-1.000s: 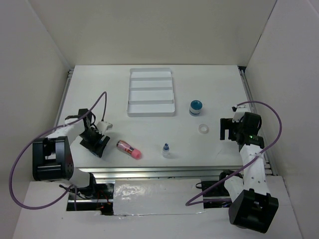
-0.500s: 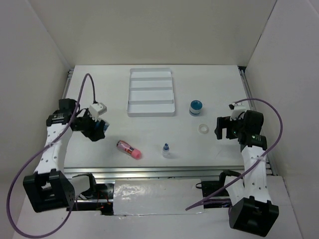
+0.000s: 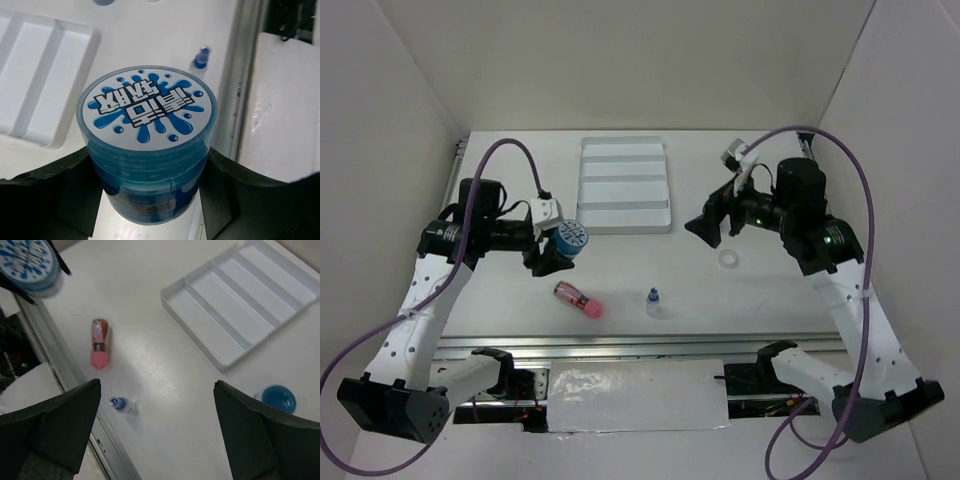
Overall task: Sort the stationery into containers
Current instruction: Pick up the stationery from the corner of the board.
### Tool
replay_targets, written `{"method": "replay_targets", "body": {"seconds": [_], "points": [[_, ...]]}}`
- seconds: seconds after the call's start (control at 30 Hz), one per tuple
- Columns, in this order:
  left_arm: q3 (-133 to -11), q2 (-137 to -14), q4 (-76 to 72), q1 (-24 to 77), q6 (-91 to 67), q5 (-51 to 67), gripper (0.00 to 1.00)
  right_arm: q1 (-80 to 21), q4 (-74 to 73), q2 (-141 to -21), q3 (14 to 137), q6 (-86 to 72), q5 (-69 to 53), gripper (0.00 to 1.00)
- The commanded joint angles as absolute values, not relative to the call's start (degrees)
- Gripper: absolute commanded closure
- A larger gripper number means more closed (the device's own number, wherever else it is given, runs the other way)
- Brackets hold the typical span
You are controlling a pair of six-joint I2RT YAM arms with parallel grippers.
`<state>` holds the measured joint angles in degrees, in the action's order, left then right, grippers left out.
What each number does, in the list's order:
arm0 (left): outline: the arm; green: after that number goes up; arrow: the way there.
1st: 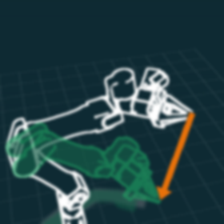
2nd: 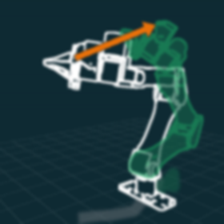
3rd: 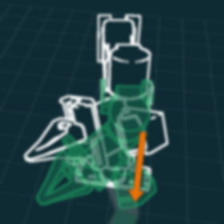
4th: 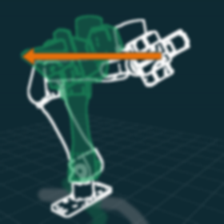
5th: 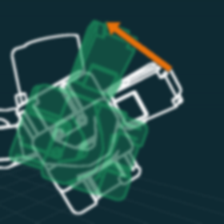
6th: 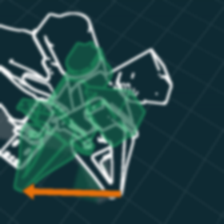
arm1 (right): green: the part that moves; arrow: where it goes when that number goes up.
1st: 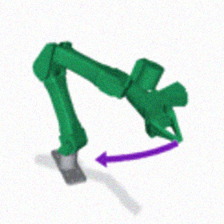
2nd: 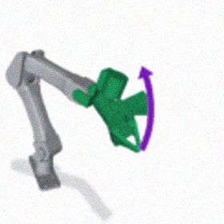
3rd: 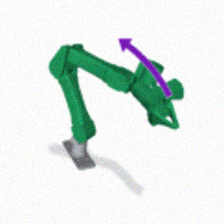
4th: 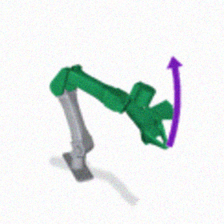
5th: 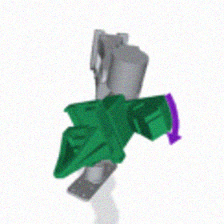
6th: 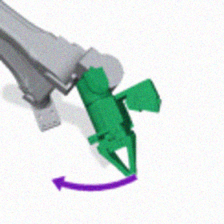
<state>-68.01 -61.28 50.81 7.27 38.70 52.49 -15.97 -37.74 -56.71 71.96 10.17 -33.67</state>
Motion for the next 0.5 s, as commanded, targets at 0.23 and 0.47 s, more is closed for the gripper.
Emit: {"method": "replay_targets", "body": {"seconds": [0.23, 0.47], "points": [[-69.0, -57.57, 32.01, 14.59, 17.24, 56.77, 0.5, -35.41, -34.91, -71.28, 89.3, 5.47, -33.99, 0.0], [-66.18, -56.43, 19.0, 14.41, 1.35, 59.76, 0.5, -37.09, -26.03, -74.44, 89.56, -4.91, -41.91, 0.0]]}}
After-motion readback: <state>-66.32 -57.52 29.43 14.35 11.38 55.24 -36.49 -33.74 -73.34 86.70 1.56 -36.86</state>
